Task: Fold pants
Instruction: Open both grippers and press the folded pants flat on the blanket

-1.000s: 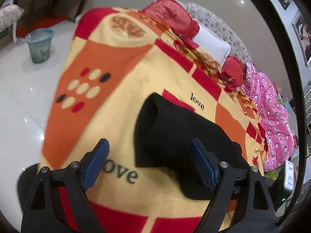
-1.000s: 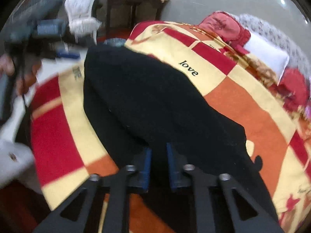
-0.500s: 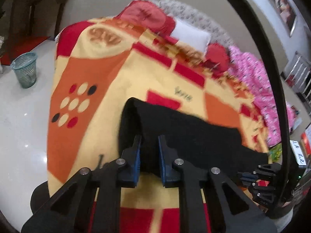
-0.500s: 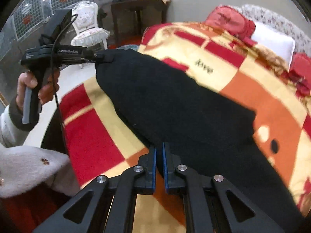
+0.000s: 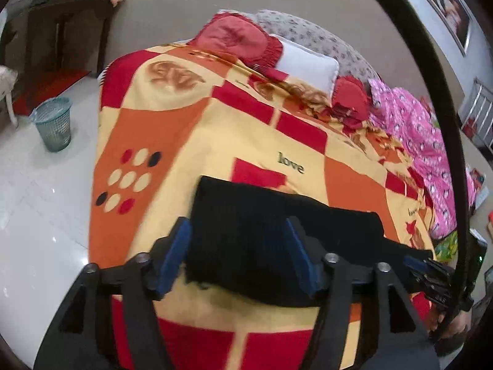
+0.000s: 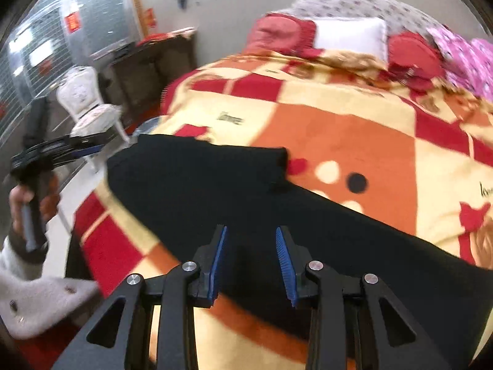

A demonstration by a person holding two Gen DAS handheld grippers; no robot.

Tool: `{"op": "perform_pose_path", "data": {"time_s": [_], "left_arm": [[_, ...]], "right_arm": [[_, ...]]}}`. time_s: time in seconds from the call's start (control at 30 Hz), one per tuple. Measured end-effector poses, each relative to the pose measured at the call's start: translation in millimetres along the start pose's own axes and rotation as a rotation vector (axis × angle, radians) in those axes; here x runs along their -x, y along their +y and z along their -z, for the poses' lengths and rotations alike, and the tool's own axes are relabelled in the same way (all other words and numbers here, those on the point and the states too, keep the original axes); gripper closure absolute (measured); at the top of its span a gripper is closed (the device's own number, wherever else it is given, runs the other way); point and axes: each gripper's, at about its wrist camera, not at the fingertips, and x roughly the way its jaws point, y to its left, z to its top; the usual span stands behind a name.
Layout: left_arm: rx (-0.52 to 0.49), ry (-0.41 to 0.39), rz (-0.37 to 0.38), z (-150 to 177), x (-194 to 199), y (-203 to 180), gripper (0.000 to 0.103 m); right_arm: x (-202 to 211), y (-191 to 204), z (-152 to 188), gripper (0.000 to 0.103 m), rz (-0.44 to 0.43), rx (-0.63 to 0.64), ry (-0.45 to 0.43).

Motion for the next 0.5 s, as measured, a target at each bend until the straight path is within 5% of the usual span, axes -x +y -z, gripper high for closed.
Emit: {"op": "perform_pose_path", "data": {"time_s": [0.2, 0.33, 0.5], "left_arm": [[-0.06, 0.079, -0.023, 17.1, -37.1, -27.2, 0.03], [-0.139, 0.077, -0.116, 27.5, -59.9, -35.5, 0.019], [-0.141, 0.059, -0.138, 23.0, -50.0, -45.8, 0.018]], "right_arm": [[-28.1, -30.0, 7.4, 0.073, 0.133, -0.043, 0.025], [-17.5, -56.2, 8.1, 0.078, 0.135, -0.137, -0.018], [15.9, -67.2, 22.3, 0.074, 0.159, -0.174, -0.041]]}}
